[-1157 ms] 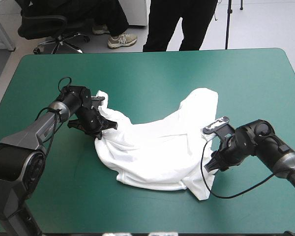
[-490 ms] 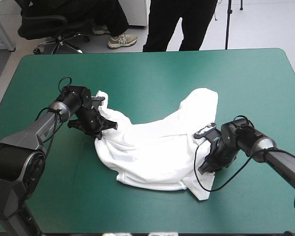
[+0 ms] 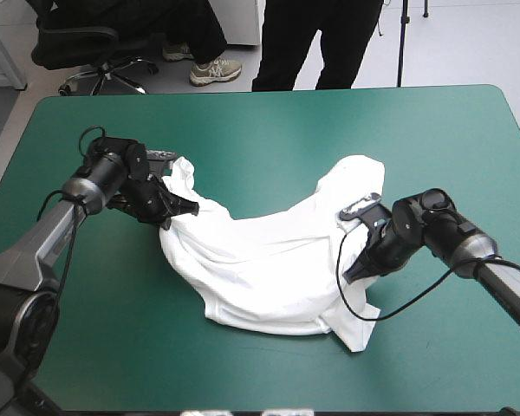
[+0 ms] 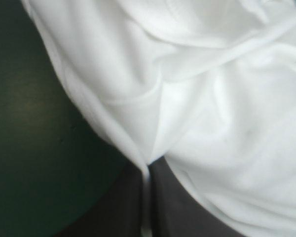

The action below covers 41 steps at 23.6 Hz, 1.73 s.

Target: Fold the cloth

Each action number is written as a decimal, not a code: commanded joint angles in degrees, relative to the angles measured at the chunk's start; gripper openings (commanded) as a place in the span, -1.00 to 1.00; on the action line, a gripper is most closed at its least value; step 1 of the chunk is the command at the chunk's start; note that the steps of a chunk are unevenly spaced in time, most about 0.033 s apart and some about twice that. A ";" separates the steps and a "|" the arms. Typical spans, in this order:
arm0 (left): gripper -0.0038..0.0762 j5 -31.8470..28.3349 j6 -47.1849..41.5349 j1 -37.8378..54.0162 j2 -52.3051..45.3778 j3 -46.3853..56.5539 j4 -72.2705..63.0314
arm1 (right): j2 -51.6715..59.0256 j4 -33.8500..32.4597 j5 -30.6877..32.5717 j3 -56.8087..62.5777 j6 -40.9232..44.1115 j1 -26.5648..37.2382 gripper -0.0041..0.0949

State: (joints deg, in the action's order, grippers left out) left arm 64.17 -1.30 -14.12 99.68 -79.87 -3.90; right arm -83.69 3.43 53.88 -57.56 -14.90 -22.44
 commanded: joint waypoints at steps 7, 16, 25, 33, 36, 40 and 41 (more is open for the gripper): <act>-0.95 3.66 -0.31 -0.17 -21.23 -12.24 -0.44 | 8.21 -2.14 17.11 -28.63 2.78 0.00 -0.95; -0.95 1.02 0.84 -0.17 -28.65 -38.22 -2.98 | 11.78 -7.34 12.87 -61.35 5.40 0.00 -0.95; -0.95 -2.00 3.20 -0.17 -34.01 -51.72 -6.30 | 19.62 -6.68 5.27 -67.78 5.29 0.00 -0.95; -0.95 -0.05 4.86 -0.17 -39.13 -53.28 -11.23 | 25.74 -3.00 8.66 -67.58 5.84 0.00 -0.95; -0.95 3.81 4.86 -0.17 -39.69 -52.98 -11.23 | 26.92 -2.16 10.97 -66.69 5.84 0.00 -0.95; -0.95 7.97 4.18 -0.17 -39.69 -50.42 -11.39 | 28.84 -0.77 14.20 -62.17 7.55 0.00 -0.95; -0.95 8.21 4.18 -0.17 -39.82 -49.40 -11.94 | 29.21 -0.42 15.47 -60.73 7.69 0.00 -0.95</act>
State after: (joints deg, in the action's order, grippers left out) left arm 70.58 3.51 -14.12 59.49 -130.99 -14.85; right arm -55.01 2.23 70.72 -120.81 -8.16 -22.44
